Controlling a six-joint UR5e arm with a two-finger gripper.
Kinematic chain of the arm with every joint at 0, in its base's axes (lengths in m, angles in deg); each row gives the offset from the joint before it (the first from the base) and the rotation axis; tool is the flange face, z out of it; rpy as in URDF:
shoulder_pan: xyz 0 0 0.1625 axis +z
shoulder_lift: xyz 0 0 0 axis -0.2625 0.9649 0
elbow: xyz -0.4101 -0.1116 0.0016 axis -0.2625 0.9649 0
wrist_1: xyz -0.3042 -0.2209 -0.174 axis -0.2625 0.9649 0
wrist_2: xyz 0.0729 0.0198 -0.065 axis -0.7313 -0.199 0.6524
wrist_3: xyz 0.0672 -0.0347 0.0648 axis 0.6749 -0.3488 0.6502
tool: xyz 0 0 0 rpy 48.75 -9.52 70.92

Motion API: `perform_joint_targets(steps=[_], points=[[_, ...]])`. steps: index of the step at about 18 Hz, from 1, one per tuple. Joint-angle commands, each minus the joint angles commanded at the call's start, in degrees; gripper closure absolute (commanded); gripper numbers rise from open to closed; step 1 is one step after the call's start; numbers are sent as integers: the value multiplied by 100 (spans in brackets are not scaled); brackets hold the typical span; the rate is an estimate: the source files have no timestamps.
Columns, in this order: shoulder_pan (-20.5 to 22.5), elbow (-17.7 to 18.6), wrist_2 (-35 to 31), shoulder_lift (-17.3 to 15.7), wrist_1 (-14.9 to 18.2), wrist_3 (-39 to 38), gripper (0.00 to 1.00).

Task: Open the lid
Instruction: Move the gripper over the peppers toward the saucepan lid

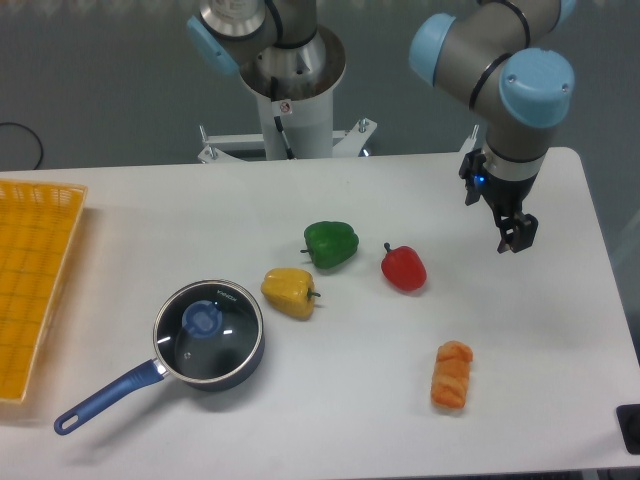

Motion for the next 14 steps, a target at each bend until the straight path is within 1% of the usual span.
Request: perform_joint_targets(steps=[1,2,4,6,8,10,14], points=[[-114,9,9,-9,0,-326,0],[-228,26,9,-9,-8,-494,0],[-352,105,105,-18,-26,-583,0],[-396,184,508,-44,-17,-741,0],[-422,298,659,-167,-17,-952,0],[-641,334,694,-168,-17,-1198,0],[-1080,369,686,-176,-9,-2023,0]])
